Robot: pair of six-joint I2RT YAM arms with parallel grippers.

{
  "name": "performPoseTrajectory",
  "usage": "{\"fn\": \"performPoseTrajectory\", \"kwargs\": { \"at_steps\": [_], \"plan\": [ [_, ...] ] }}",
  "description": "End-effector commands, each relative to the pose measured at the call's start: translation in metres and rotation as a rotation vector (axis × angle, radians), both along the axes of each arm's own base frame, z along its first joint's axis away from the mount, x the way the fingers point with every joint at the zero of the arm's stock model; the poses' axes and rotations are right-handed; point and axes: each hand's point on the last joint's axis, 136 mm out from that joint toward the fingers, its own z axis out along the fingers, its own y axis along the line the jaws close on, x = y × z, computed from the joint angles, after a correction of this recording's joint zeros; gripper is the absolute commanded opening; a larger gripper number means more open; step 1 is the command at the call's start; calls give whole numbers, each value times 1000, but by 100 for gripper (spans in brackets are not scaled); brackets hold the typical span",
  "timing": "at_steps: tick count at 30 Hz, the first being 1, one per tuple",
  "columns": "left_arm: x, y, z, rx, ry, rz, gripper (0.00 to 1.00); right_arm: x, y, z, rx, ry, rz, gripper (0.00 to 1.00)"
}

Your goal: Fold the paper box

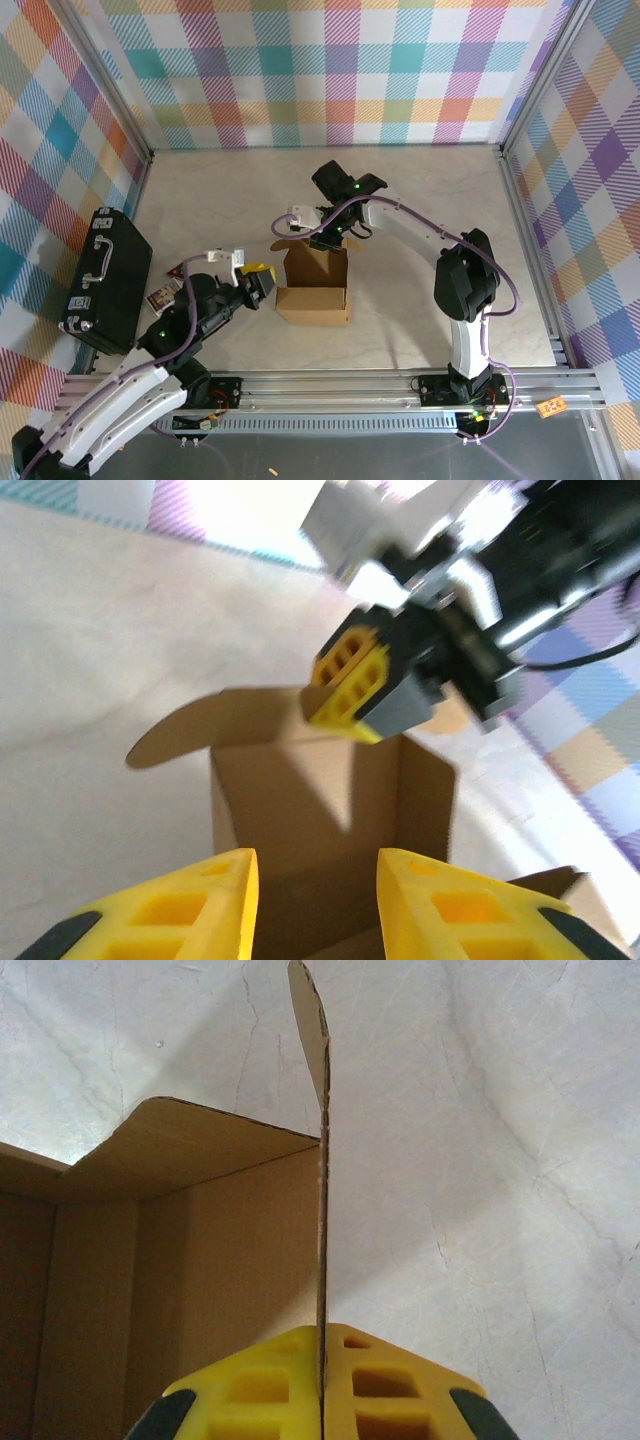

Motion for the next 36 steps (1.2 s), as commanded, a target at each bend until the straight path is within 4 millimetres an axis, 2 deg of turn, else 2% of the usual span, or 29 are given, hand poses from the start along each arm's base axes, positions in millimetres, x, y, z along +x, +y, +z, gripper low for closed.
{"fn": "performPoseTrajectory", "kwargs": {
  "at_steps": [1,3,5,7,12,16,21,24,28,33,36],
  "plan": [
    [-28,-16,24,-77,-52,-163,35,-2,0,9,30,13,-2,0],
    [-55,-37,43,-167,-82,-359,34,-1,0,9,32,14,-5,0],
    [-74,-52,51,-225,-62,-507,35,-1,0,8,33,16,-6,0],
    [-81,-62,42,-218,1,-571,34,-1,0,8,33,16,-7,0],
    [-95,-88,-1,-79,110,-652,33,1,-1,10,35,9,-10,0],
    [-117,-108,-23,12,144,-760,35,1,-1,10,34,8,-11,0],
    [-131,-119,-43,122,176,-817,35,2,-1,10,34,8,-11,0],
    [-121,-119,-57,192,184,-759,36,2,-2,11,35,9,-12,0],
    [-87,-113,-69,266,151,-582,36,-2,-2,14,40,20,-13,0],
    [-56,-111,-83,333,118,-445,37,-18,-6,27,56,53,-8,0],
    [-47,-112,-91,351,117,-422,37,-30,-6,32,56,64,3,0]
  ]
}}
